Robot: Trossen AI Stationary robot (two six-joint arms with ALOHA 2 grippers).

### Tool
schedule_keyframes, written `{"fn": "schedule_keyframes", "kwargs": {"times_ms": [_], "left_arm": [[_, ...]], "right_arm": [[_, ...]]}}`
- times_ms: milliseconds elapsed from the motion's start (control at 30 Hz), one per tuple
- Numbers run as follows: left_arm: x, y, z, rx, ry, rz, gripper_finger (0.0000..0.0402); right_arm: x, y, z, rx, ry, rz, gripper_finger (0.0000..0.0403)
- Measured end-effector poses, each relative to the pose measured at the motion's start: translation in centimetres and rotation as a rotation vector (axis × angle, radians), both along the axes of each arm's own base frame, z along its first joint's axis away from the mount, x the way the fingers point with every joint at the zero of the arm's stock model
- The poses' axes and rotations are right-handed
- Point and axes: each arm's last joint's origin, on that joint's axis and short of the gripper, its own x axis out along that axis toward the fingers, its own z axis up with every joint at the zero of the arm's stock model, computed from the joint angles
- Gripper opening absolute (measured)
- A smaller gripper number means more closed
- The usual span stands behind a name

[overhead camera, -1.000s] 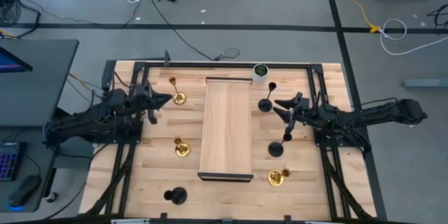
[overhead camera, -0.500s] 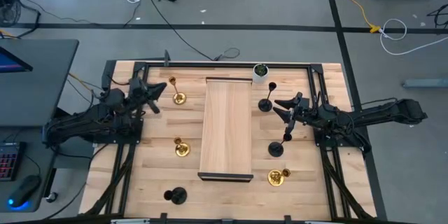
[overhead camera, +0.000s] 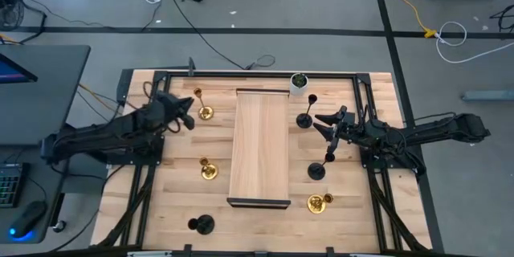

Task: Pick & Place candle stick holders
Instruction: Put the top gold candle holder on the shelf

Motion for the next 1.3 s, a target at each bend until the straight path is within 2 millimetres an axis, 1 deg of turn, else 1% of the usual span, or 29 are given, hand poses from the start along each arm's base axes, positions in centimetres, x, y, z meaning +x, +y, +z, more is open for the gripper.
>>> {"fn": "schedule_keyframes", "kwargs": {"times_ms": [167,333,433,533,667,1033,1300], "left_arm": [[0.7,0.4,-0.9,-0.001,0.084,0.103,0.0131],[1.3,0.6,-1.2,-0.022,0.078,0.09,0.0208],[1.8,0.7,-1.2,-0.021,0.073,0.091,0.0241],[2.3,0.9,-1.4,-0.021,0.078,0.091,0.0262],[2.8,1.0,-1.8,-0.025,0.094,0.091,0.027],[4.6,1.5,-2.5,-0.017,0.09,0.089,0.026],[5.0,1.7,-3.5,-0.016,0.152,0.123,0.0255]], "right_arm": [[0.0,0.0,0.0,0.0,0.0,0.0,0.0169],[0.0,0.0,0.0,0.0,0.0,0.0,0.0169],[0.0,0.0,0.0,0.0,0.0,0.0,0.0169],[0.0,0.0,0.0,0.0,0.0,0.0,0.0169],[0.0,0.0,0.0,0.0,0.0,0.0,0.0169],[0.0,0.0,0.0,0.0,0.0,0.0,0.0169],[0.0,0.0,0.0,0.0,0.0,0.0,0.0169]]}}
